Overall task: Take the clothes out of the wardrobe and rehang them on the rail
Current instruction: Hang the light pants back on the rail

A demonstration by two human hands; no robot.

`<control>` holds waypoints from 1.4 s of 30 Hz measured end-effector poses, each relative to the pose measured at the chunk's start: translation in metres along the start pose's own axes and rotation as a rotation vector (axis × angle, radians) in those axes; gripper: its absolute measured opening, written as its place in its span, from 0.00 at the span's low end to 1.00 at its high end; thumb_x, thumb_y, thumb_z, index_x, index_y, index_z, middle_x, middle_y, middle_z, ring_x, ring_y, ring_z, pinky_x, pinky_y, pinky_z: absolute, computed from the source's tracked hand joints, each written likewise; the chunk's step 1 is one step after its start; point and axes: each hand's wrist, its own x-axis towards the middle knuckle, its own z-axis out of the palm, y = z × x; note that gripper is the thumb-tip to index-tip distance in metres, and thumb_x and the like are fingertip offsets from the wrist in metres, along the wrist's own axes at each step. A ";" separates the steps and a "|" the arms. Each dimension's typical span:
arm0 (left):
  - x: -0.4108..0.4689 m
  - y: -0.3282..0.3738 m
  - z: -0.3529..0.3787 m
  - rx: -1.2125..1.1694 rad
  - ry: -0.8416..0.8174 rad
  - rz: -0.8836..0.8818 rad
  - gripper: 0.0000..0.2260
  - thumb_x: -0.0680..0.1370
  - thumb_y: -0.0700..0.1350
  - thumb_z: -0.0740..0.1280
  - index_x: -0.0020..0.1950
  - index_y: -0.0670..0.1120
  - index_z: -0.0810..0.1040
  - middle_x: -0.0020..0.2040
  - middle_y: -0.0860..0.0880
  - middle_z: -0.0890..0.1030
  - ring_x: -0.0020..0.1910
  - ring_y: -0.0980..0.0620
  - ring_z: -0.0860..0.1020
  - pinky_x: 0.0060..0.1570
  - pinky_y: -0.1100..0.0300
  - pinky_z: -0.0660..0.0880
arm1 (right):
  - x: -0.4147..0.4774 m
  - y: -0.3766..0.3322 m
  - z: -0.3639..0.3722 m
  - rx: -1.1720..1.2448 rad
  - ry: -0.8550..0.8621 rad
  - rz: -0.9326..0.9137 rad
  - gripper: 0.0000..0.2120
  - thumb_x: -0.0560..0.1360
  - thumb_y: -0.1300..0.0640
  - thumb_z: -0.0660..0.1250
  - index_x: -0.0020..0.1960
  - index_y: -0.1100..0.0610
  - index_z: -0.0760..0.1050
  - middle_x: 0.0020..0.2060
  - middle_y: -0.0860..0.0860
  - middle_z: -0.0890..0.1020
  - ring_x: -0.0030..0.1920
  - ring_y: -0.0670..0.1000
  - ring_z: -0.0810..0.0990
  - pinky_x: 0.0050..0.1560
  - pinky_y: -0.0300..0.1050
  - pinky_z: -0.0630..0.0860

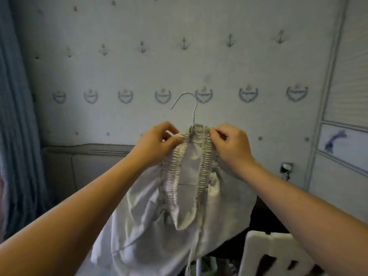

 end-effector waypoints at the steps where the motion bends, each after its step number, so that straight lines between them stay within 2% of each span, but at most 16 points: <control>1: 0.009 0.018 0.022 -0.001 -0.011 0.013 0.06 0.79 0.53 0.69 0.51 0.52 0.78 0.40 0.51 0.84 0.37 0.54 0.81 0.35 0.60 0.75 | 0.000 0.011 -0.028 -0.048 0.047 0.006 0.11 0.76 0.51 0.63 0.39 0.53 0.80 0.34 0.45 0.79 0.37 0.49 0.77 0.39 0.53 0.75; 4: 0.034 0.077 0.087 -0.070 0.001 0.077 0.07 0.79 0.53 0.68 0.50 0.50 0.78 0.39 0.49 0.84 0.37 0.50 0.81 0.38 0.56 0.75 | -0.003 0.032 -0.113 -0.213 0.090 -0.108 0.12 0.76 0.51 0.62 0.39 0.55 0.79 0.35 0.44 0.76 0.39 0.51 0.75 0.41 0.52 0.74; 6: 0.046 0.120 0.128 -0.133 0.035 0.132 0.07 0.78 0.53 0.69 0.50 0.51 0.78 0.37 0.50 0.83 0.36 0.51 0.80 0.38 0.55 0.75 | -0.009 0.048 -0.167 -0.299 0.031 -0.204 0.11 0.77 0.52 0.65 0.43 0.56 0.82 0.41 0.47 0.77 0.44 0.52 0.75 0.46 0.51 0.74; 9: 0.061 0.183 0.186 -0.219 0.060 0.217 0.07 0.79 0.54 0.69 0.50 0.52 0.78 0.36 0.52 0.82 0.32 0.54 0.77 0.36 0.56 0.73 | -0.014 0.076 -0.255 -0.338 -0.050 -0.096 0.11 0.78 0.50 0.66 0.48 0.55 0.84 0.55 0.48 0.77 0.56 0.50 0.78 0.58 0.47 0.74; 10: 0.065 0.204 0.204 -0.252 0.060 0.246 0.06 0.79 0.54 0.69 0.50 0.53 0.78 0.35 0.52 0.81 0.31 0.56 0.76 0.35 0.56 0.72 | -0.016 0.083 -0.286 -0.327 -0.067 -0.026 0.10 0.78 0.51 0.67 0.49 0.55 0.84 0.56 0.48 0.78 0.56 0.48 0.78 0.59 0.44 0.74; 14: 0.079 0.284 0.266 -0.355 0.023 0.343 0.05 0.79 0.55 0.69 0.50 0.55 0.78 0.35 0.56 0.79 0.32 0.60 0.75 0.33 0.60 0.67 | -0.024 0.097 -0.388 -0.343 -0.014 0.198 0.07 0.75 0.49 0.71 0.45 0.53 0.77 0.38 0.47 0.81 0.39 0.47 0.79 0.43 0.49 0.76; 16: 0.085 0.326 0.293 -0.400 -0.006 0.389 0.05 0.79 0.55 0.68 0.51 0.55 0.78 0.37 0.57 0.79 0.34 0.61 0.76 0.33 0.63 0.67 | -0.025 0.100 -0.437 -0.399 0.003 0.324 0.13 0.72 0.46 0.73 0.49 0.51 0.74 0.36 0.48 0.79 0.34 0.46 0.76 0.37 0.45 0.73; 18: 0.091 0.366 0.318 -0.451 -0.022 0.436 0.06 0.79 0.55 0.68 0.53 0.55 0.79 0.38 0.57 0.80 0.36 0.60 0.77 0.35 0.62 0.70 | -0.024 0.103 -0.483 -0.542 -0.020 0.416 0.15 0.72 0.42 0.72 0.50 0.52 0.76 0.32 0.47 0.75 0.31 0.45 0.72 0.34 0.41 0.67; 20: 0.096 0.405 0.341 -0.512 -0.033 0.474 0.06 0.79 0.55 0.69 0.53 0.55 0.79 0.38 0.57 0.80 0.38 0.59 0.79 0.38 0.59 0.73 | -0.023 0.101 -0.524 -0.688 -0.025 0.446 0.20 0.72 0.40 0.71 0.37 0.57 0.75 0.27 0.48 0.70 0.28 0.46 0.67 0.32 0.43 0.62; 22: 0.101 0.440 0.360 -0.579 -0.048 0.504 0.06 0.78 0.55 0.69 0.52 0.55 0.79 0.38 0.56 0.80 0.39 0.57 0.79 0.40 0.57 0.74 | -0.023 0.097 -0.557 -0.806 0.011 0.445 0.24 0.73 0.42 0.71 0.29 0.57 0.67 0.25 0.51 0.64 0.27 0.47 0.63 0.31 0.45 0.58; 28: 0.115 0.538 0.409 -0.712 -0.156 0.630 0.10 0.78 0.58 0.68 0.51 0.53 0.79 0.38 0.58 0.79 0.39 0.59 0.77 0.39 0.58 0.71 | -0.025 0.069 -0.639 -1.115 0.198 0.443 0.24 0.72 0.43 0.72 0.30 0.61 0.70 0.23 0.50 0.66 0.28 0.49 0.64 0.31 0.46 0.61; 30: 0.120 0.570 0.423 -0.741 -0.226 0.664 0.11 0.79 0.59 0.66 0.51 0.53 0.78 0.39 0.57 0.79 0.39 0.60 0.77 0.38 0.60 0.71 | -0.025 0.056 -0.660 -1.225 0.227 0.460 0.25 0.73 0.44 0.71 0.28 0.60 0.67 0.23 0.50 0.65 0.28 0.50 0.63 0.30 0.46 0.60; 33: 0.129 0.614 0.441 -0.795 -0.319 0.730 0.14 0.79 0.61 0.64 0.54 0.52 0.78 0.44 0.55 0.81 0.44 0.55 0.79 0.41 0.59 0.75 | -0.020 0.041 -0.688 -1.396 0.280 0.515 0.25 0.74 0.45 0.70 0.29 0.60 0.66 0.24 0.52 0.66 0.28 0.51 0.64 0.30 0.46 0.62; 35: 0.138 0.640 0.455 -0.836 -0.389 0.771 0.17 0.79 0.61 0.64 0.60 0.51 0.78 0.53 0.52 0.82 0.53 0.52 0.80 0.52 0.53 0.77 | -0.011 0.035 -0.706 -1.449 0.344 0.593 0.23 0.75 0.47 0.69 0.30 0.62 0.68 0.25 0.52 0.67 0.29 0.51 0.65 0.30 0.45 0.62; 38: 0.150 0.669 0.476 -0.853 -0.451 0.827 0.23 0.79 0.61 0.66 0.69 0.50 0.74 0.67 0.48 0.77 0.66 0.46 0.75 0.64 0.51 0.72 | 0.010 0.032 -0.728 -1.495 0.413 0.743 0.23 0.76 0.50 0.69 0.28 0.59 0.66 0.25 0.53 0.66 0.29 0.52 0.65 0.30 0.46 0.61; 42: 0.162 0.694 0.492 -0.940 -0.699 0.843 0.25 0.80 0.57 0.66 0.74 0.48 0.69 0.72 0.51 0.73 0.69 0.51 0.71 0.56 0.64 0.66 | 0.038 0.038 -0.739 -1.349 0.610 0.897 0.17 0.76 0.58 0.69 0.31 0.59 0.68 0.26 0.53 0.69 0.28 0.51 0.68 0.28 0.40 0.64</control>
